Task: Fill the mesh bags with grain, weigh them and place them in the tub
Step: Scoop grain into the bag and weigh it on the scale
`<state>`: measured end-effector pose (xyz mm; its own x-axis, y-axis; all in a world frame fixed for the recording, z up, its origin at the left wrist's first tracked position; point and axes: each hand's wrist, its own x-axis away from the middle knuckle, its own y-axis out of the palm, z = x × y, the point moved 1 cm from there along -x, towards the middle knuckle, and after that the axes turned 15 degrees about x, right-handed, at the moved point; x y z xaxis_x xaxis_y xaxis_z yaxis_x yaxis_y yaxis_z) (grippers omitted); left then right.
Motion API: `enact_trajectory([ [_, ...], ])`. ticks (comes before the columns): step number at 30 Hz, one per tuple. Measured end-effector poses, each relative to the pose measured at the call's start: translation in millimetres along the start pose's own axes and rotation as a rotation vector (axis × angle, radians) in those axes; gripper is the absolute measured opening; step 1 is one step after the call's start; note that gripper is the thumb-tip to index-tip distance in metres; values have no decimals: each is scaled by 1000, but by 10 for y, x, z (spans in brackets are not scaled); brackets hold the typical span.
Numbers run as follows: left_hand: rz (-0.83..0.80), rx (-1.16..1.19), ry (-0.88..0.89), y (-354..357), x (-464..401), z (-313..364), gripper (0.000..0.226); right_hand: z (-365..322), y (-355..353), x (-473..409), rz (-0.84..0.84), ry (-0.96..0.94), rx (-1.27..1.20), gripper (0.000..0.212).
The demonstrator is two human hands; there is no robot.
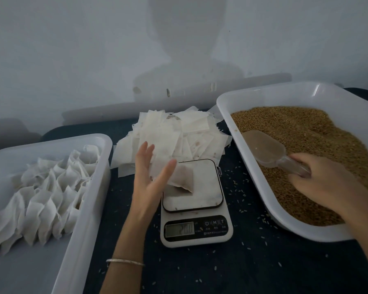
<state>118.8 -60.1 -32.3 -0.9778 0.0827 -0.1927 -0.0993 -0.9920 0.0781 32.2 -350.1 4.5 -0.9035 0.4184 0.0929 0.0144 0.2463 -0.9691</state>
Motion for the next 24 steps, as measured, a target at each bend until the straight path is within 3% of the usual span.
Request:
enact_trajectory([
  [6, 109, 32, 23, -173, 9, -22, 72, 3, 1, -5, 5, 5, 16, 47],
  [14, 325, 47, 216, -299, 118, 31, 35, 12, 13, -37, 8, 27, 43, 50],
  [18, 409, 52, 175, -370, 137, -30, 24, 10, 29, -43, 11, 42, 53, 53],
  [24, 385, -1, 49, -367, 185, -108, 13, 15, 27, -41, -10, 45, 42, 56],
])
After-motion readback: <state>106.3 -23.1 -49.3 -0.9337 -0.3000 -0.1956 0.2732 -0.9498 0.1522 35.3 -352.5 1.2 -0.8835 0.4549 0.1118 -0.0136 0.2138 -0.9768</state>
